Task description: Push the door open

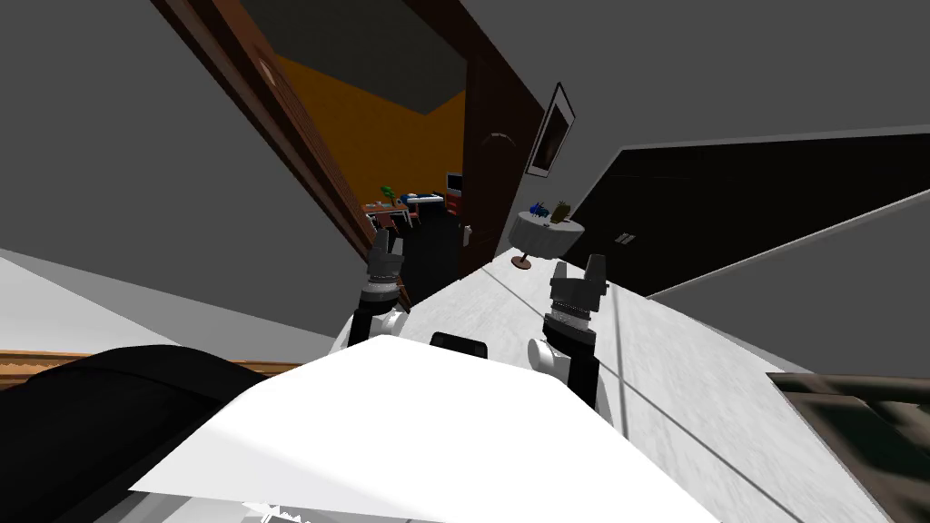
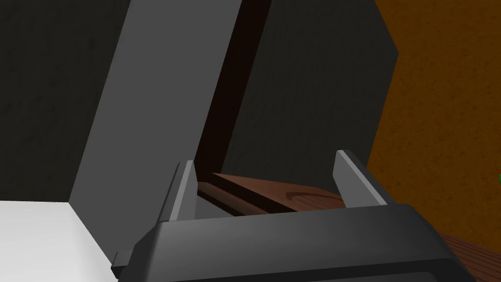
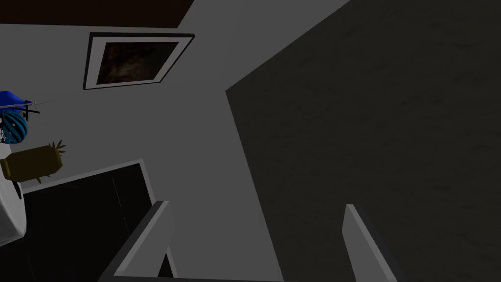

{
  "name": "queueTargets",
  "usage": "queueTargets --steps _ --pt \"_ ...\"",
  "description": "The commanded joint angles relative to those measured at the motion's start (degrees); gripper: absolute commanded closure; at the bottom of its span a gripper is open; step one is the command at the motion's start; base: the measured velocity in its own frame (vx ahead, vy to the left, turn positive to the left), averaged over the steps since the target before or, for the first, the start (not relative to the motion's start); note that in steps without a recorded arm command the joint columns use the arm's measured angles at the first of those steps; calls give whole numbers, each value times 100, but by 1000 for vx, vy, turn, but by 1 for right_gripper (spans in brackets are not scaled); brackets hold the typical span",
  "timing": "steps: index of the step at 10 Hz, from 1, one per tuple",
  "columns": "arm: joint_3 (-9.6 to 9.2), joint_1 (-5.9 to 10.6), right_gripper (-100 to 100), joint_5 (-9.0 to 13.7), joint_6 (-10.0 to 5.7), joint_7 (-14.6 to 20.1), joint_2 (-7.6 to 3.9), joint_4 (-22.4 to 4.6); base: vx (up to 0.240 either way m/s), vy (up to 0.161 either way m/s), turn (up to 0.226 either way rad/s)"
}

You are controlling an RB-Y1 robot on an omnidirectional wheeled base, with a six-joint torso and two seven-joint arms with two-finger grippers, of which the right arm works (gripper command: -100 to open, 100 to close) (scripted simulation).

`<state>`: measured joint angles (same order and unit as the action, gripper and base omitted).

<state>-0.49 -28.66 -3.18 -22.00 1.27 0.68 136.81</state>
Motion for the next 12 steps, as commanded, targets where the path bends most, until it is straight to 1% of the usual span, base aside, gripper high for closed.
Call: queueTargets --steps 1,3,5,6,12 --pt "-27 88 -100 -2 3 17 -46 -160 148 30 57" --pt "-70 233 -100 -4 7 45 -111 -423 137 -42 100" --pt "-101 336 -100 -6 10 65 -149 -609 110 -64 63" --pt "-133 440 -100 -8 13 86 -189 -799 110 -54 107" --pt "-253 840 -100 -16 25 163 -306 -1523 105 -42 78"
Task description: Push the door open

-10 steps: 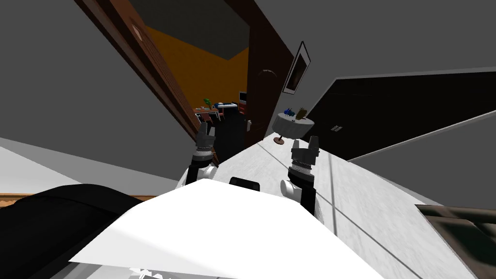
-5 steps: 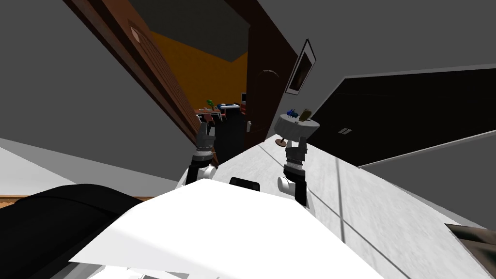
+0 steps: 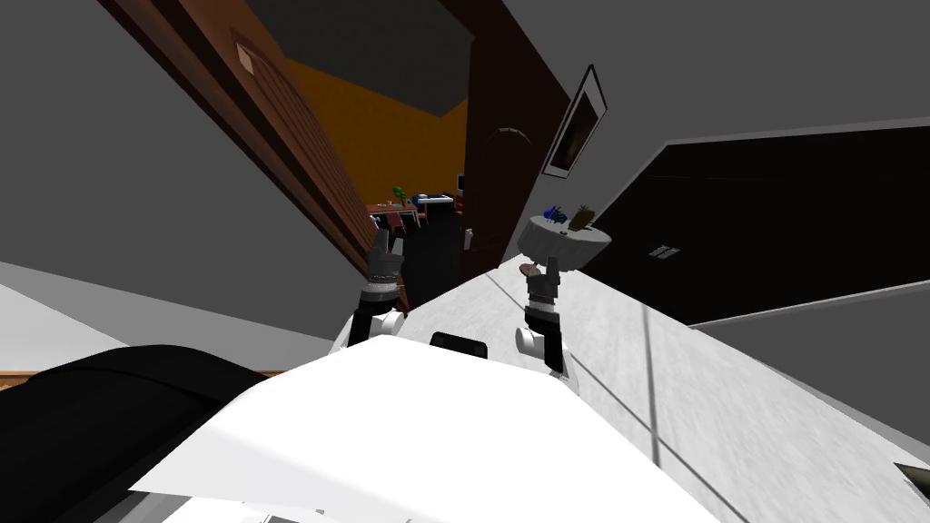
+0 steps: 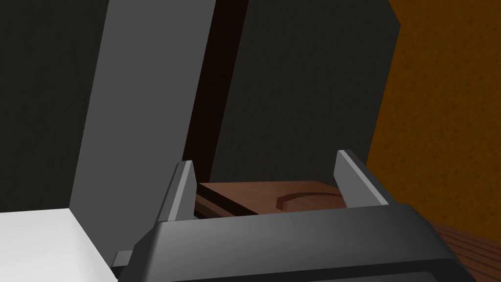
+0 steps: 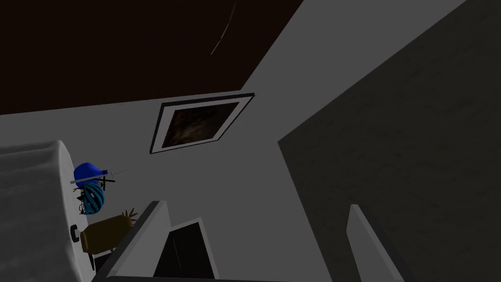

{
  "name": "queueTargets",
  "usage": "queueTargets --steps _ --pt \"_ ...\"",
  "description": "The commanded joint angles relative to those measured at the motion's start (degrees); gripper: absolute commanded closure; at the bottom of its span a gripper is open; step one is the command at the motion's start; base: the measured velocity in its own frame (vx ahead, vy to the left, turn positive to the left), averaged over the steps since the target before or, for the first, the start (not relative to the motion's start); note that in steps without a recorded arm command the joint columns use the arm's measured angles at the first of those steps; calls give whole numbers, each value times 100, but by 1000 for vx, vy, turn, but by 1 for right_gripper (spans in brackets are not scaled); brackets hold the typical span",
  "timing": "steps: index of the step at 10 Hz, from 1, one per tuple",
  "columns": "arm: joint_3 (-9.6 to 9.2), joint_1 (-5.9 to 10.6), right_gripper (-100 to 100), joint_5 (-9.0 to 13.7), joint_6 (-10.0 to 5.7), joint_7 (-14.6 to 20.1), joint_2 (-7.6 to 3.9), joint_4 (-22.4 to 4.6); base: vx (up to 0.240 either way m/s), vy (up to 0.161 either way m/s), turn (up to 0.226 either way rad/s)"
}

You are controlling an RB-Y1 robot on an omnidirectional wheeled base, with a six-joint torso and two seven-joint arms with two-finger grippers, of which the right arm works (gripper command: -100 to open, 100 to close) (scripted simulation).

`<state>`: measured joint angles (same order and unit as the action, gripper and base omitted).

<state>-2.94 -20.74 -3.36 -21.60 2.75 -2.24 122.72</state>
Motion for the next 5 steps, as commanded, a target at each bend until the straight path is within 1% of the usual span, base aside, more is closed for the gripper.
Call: queueTargets --steps 1,3,5 --pt "-31 125 -100 1 -13 30 -33 -252 103 -38 91" --pt "-77 277 -100 -2 -9 60 -69 -529 85 -47 82" --pt "-128 444 -100 -5 -4 92 -100 -831 92 -65 104"
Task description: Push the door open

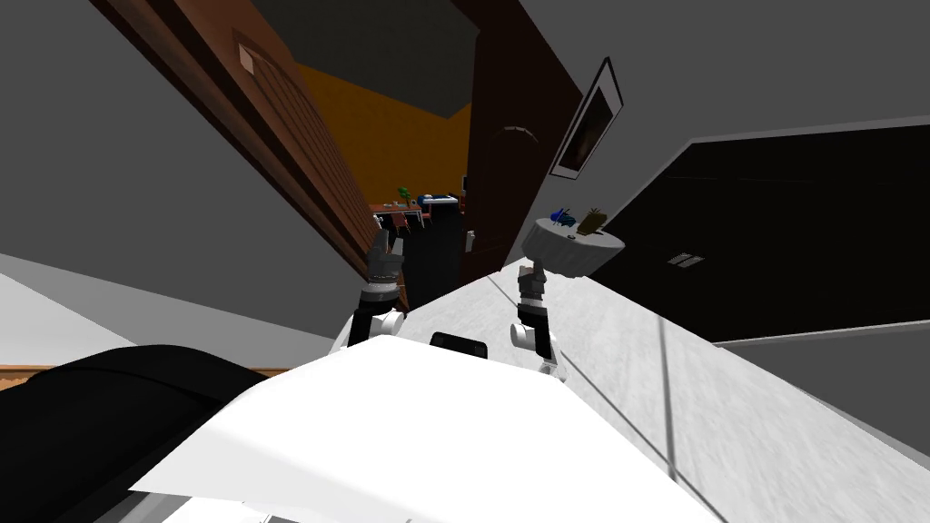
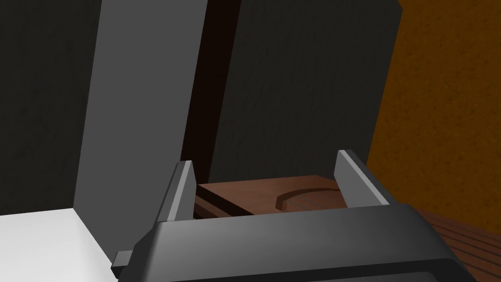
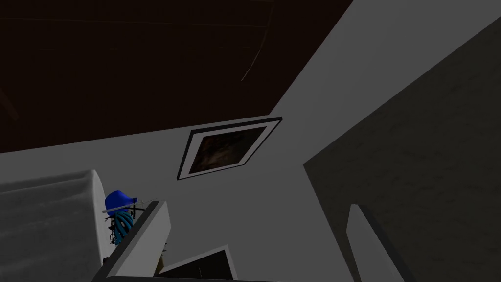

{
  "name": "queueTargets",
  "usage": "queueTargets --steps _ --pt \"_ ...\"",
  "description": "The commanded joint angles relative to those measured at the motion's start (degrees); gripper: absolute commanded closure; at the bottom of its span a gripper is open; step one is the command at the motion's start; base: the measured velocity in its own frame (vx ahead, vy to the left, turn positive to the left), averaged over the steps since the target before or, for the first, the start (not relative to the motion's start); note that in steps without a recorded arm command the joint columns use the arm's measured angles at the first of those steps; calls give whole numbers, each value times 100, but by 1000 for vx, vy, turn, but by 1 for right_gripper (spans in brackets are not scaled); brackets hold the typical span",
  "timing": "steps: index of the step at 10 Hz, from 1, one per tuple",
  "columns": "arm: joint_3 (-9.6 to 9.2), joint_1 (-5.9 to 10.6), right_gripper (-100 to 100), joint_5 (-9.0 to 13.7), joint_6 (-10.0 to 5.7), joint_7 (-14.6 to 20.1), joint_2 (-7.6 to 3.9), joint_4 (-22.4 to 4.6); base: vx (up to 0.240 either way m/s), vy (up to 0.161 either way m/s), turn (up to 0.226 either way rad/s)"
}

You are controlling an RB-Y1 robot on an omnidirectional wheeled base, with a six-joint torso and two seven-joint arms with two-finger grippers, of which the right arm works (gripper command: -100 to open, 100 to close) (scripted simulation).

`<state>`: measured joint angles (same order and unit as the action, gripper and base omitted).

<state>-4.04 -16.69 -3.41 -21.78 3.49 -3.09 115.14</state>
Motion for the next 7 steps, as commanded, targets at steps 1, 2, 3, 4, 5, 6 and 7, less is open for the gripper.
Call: queueTargets --steps 1,2,3,4,5,6,7 --pt "-43 122 -100 -1 17 34 -30 -226 102 -65 87" --pt "-69 206 -100 -3 20 51 -45 -378 92 -60 93" --pt "-95 293 -100 -4 22 67 -58 -535 83 -54 95" --pt "-122 382 -100 -6 25 85 -69 -697 77 -62 107" --pt "-149 472 -100 -8 27 102 -80 -832 81 -55 103" --pt "-176 561 -100 -9 30 120 -91 -1012 97 -59 118" --pt "-203 651 -100 -11 33 137 -102 -1185 89 -73 91"
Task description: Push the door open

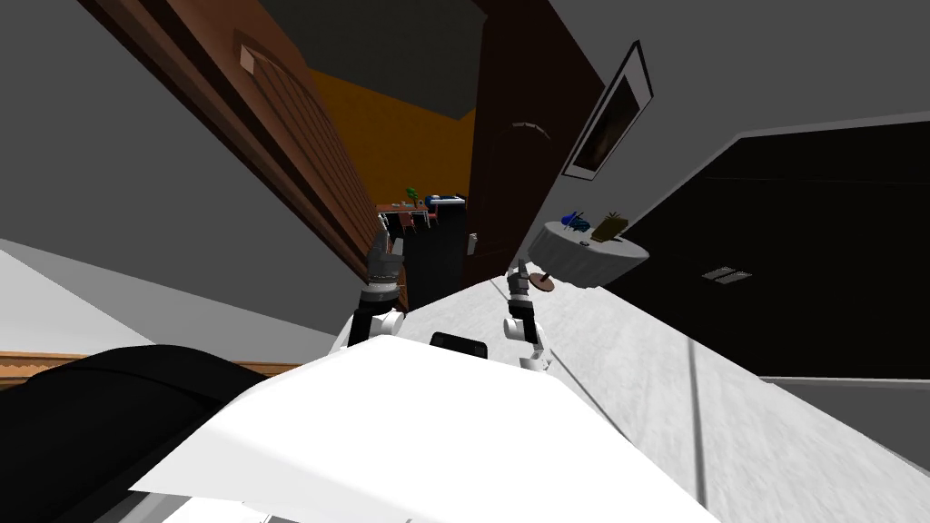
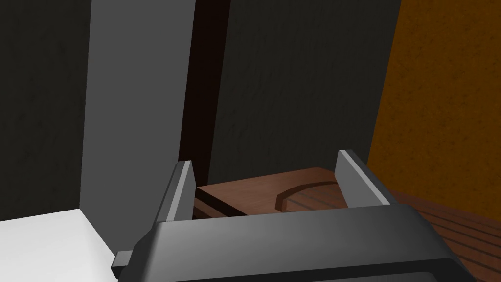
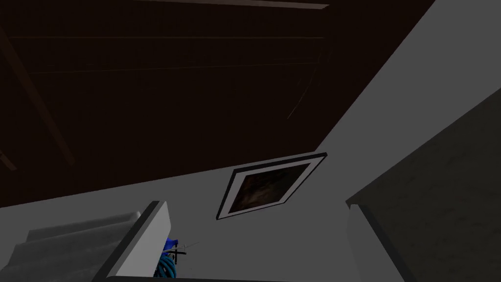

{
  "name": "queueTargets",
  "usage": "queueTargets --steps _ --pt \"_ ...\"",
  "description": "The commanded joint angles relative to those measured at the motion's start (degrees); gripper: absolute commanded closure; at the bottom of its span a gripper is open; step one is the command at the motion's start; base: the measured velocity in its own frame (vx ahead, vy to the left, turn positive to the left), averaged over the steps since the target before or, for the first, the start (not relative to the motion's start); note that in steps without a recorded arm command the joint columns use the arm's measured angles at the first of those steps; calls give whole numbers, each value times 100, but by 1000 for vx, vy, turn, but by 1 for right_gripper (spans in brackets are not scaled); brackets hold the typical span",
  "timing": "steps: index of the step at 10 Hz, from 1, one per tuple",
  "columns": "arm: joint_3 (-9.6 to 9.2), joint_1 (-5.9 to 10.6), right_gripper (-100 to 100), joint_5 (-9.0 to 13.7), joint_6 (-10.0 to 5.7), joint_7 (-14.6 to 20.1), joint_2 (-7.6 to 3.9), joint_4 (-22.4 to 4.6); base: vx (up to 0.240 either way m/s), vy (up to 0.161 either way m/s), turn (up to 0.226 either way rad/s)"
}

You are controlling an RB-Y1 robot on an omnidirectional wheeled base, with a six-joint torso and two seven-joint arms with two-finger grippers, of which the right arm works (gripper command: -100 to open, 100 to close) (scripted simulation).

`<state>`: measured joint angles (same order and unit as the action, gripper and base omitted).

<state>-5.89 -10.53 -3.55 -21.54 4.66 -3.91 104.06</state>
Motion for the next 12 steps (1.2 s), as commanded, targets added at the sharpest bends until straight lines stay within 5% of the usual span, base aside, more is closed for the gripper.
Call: queueTargets --steps 1,12 --pt "-46 127 -100 1 12 38 -27 -244 78 -70 90" --pt "-295 953 -100 -14 36 199 -54 -1743 68 -62 86"
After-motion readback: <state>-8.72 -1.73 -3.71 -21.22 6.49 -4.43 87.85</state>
